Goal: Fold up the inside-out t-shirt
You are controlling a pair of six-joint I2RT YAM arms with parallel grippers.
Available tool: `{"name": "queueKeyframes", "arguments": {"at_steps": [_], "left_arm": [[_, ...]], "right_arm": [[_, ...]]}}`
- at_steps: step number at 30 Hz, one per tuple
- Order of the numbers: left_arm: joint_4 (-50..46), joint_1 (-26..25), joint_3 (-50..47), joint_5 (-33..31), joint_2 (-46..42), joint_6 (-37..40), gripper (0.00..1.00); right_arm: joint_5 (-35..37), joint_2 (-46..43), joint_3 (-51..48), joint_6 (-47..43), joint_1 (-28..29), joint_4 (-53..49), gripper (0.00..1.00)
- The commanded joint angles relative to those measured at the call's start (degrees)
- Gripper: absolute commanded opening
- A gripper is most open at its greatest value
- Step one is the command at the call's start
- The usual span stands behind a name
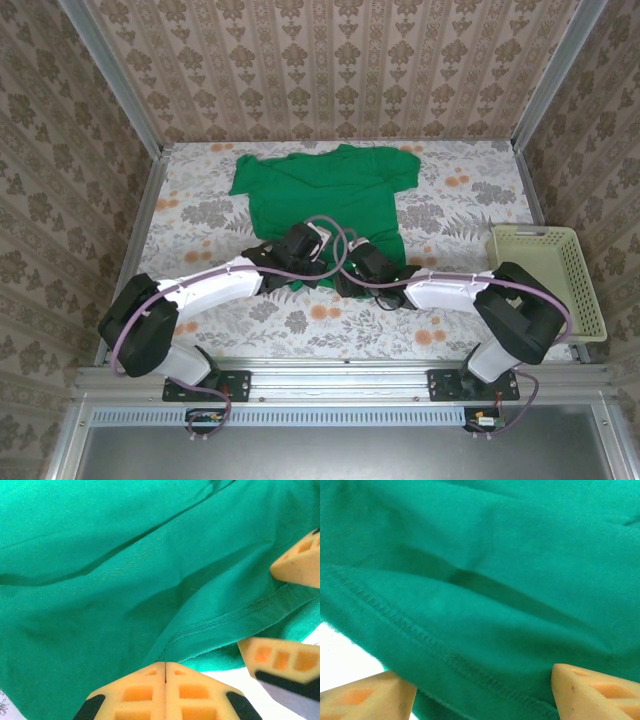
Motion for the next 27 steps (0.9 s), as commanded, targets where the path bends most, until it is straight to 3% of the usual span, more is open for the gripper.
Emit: {"name": "queueKeyframes", "arguments": {"at_steps": [1,4,8,11,16,22,25,27], "left_arm": [[1.0,0.4,-0.8,1.2,-2.4,-1.1,0.0],[0.8,0.7,-1.0,1.3,-2.9,-1.0,0.0],[1.2,1.0,-1.9,1.5,-3.5,-0.9,0.0],[1.9,1.1,-2.3,1.9,-3.3,-0.8,0.0],[4.8,0.8,-3.0,4.5,-2.8,-0.5,0.29],[9.6,0.2,-4.4,8.3,-2.5,-0.3,0.65],[11.4,0.0,-4.6,9.2,-1.6,-0.3,0.74],[11.1,0.0,-4.2,8.2,-0.4,-0.4,0.75]], "right_arm": [[6.6,1.8,2.5,-1.4,0.4,1.6,0.7],[8.1,1.8,2.6,-1.6,0.3,1.8,0.56],[7.3,0.7,2.3,-1.3,0.4,2.7,0.22],[5.9,-0.4,2.1,-0.8,0.4,2.7,0.08],[2.8,-3.2,1.4,1.0,0.3,3.1,0.02],[1.0,-6.5,0.4,2.7,0.3,3.1,0.01],[0.7,-7.8,0.3,3.1,0.4,3.0,0.01],[0.8,-8.6,0.1,3.1,0.3,2.9,0.02]]}}
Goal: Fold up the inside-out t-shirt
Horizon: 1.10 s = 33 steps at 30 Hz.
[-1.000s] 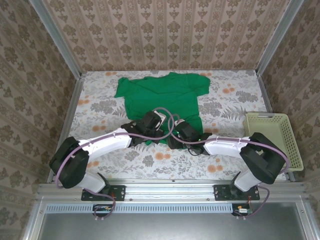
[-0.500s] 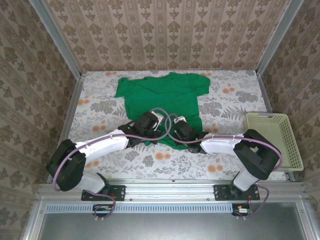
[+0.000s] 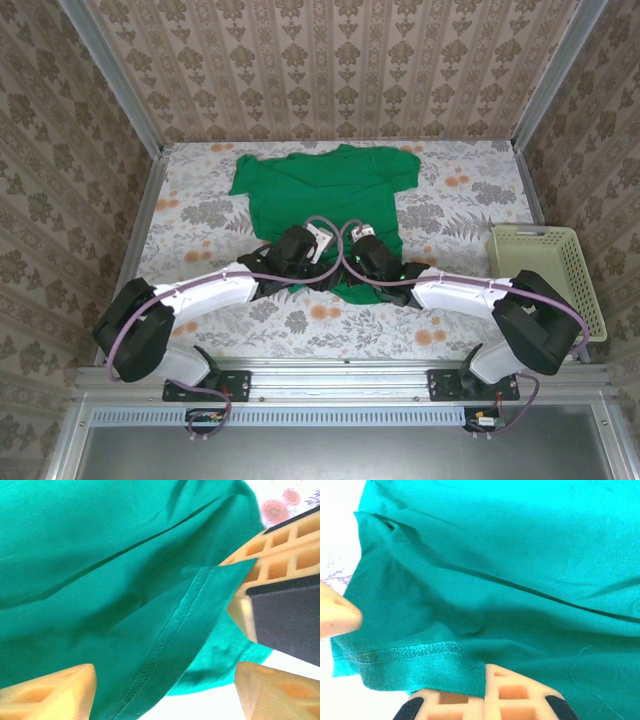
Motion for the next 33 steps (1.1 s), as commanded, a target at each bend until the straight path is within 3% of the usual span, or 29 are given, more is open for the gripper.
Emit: {"name": "queueKeyframes", "arguments": {"at_steps": [1,6,12,16,24,30,33], "left_arm": [[1.4,-0.2,0.3,-0.6,2.4,-0.3,0.73],[0.4,0.0,3.2,-4.4,5.7,-0.3,0.58],[0.3,0.3,5.2,-6.3,6.2,-0.9,0.24],[0.6,1.0,5.7,-4.7,5.0,-1.7,0.02],[1.3,3.0,5.6,0.2,1.8,-4.2,0.0],[-0.1,3.0,6.9,2.3,-1.3,-4.5,0.0],[-1.9,2.8,7.9,2.7,-2.5,-4.1,0.0]], "right_arm": [[-1.2,-2.6,-0.8,1.2,0.3,0.7,0.02],[-1.2,-3.7,-1.4,1.5,0.3,0.5,0.02],[-0.7,-3.9,-2.2,1.9,0.3,0.5,0.05],[0.2,-7.4,-4.9,2.4,0.2,1.5,0.15],[-4.6,-13.1,-14.6,0.8,1.5,12.0,0.45],[-4.5,-6.7,-18.9,-4.6,8.2,28.0,0.49],[-2.9,-0.5,-16.3,-7.5,9.6,29.9,0.49]]}}
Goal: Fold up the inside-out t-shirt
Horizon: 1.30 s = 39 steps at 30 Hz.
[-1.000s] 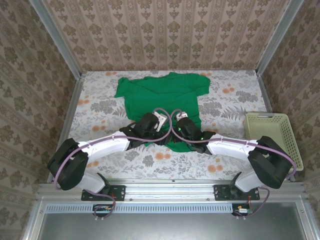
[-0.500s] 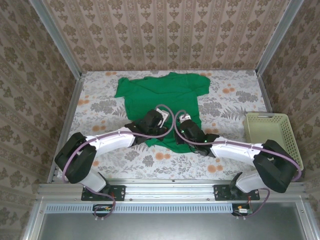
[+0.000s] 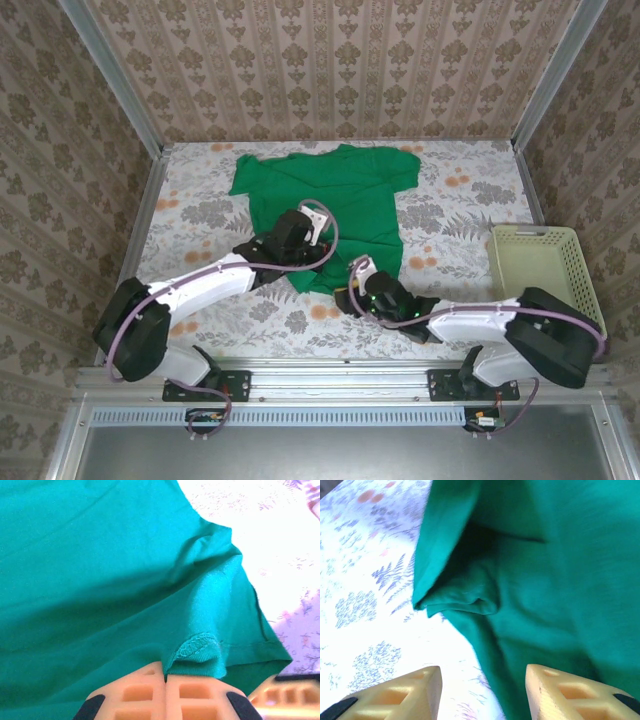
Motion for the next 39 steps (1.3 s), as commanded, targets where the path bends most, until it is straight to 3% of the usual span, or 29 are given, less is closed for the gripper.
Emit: {"name": "queueKeyframes", "arguments": {"at_steps": [1,9,23,33,39], "left_arm": [[-2.2,-0.1,2.9,1.8,-2.6,-0.4,0.0],[-5.8,-0.6,5.4,2.4,-5.4,0.7,0.0],[-8.6,-1.0,7.8,2.5,-7.9,2.4,0.0],[-10.5,-1.1,11.0,5.3,-11.1,3.5,0.0],[-12.0,-1.2,15.2,7.2,-13.0,4.0,0.0]], "right_arm": [[1.8,5.9,1.7,-4.7,1.0,9.6,0.49],[3.1,16.9,5.7,-10.5,0.9,19.4,0.49],[2.2,26.3,13.3,-13.1,-4.8,18.3,0.49],[9.7,28.0,19.7,-15.8,-9.3,15.1,0.49],[11.5,29.8,22.6,-12.2,-13.2,15.4,0.5]]}}
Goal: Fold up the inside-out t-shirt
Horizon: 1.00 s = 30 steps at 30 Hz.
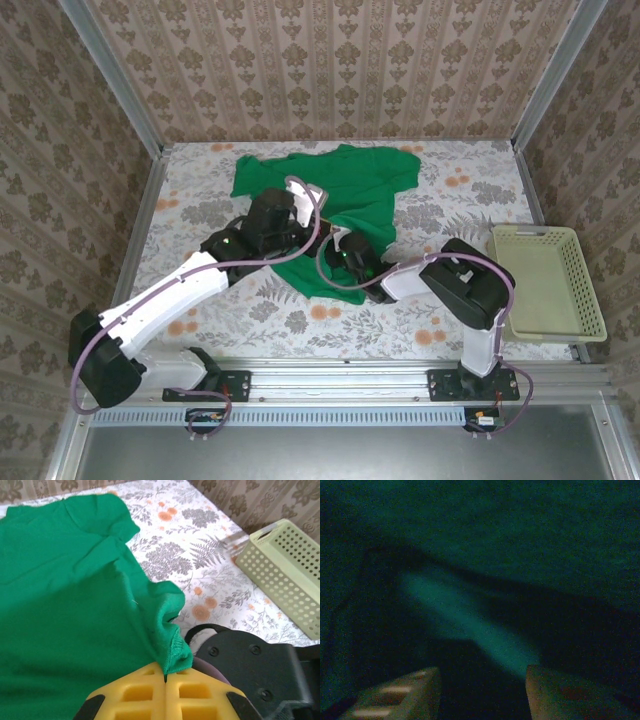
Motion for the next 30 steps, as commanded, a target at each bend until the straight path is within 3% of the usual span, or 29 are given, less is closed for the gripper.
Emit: {"name": "queueKeyframes", "arguments": {"at_steps": [1,9,18,20,22,25,30], "left_arm": [[-1.1,-0.5,4.1,3.8,-3.3,1.7,0.0],[-3.8,-1.6,14.0,6.0,-0.3,0.5,0.0],[-4.5,-8.2,25.2,4.4,4.0,2.6,0.0],[-4.2,-9.3,26.5,3.5,4.4,2.7,0.0],[-4.2,-10.1,27.6,2.4,4.8,2.6,0.0],[-3.6,-10.7,28.5,0.8,5.0,2.5,0.0],[-2.7,-10.8,29.9,-0.4,4.8,1.7,0.0]], "right_arm": [[1.7,1.7,1.6,1.9,-2.8,-1.0,0.5],[1.6,1.8,7.5,4.1,-3.5,-10.0,0.52],[5.5,6.5,22.0,11.8,-4.8,-31.9,0.59],[4.9,8.2,25.9,14.1,-6.0,-38.6,0.68],[5.0,10.2,30.6,15.8,-6.7,-46.1,0.88],[6.7,13.8,37.1,16.8,-7.1,-56.4,0.96],[9.2,21.3,48.5,19.1,-8.0,-72.5,0.98]]}}
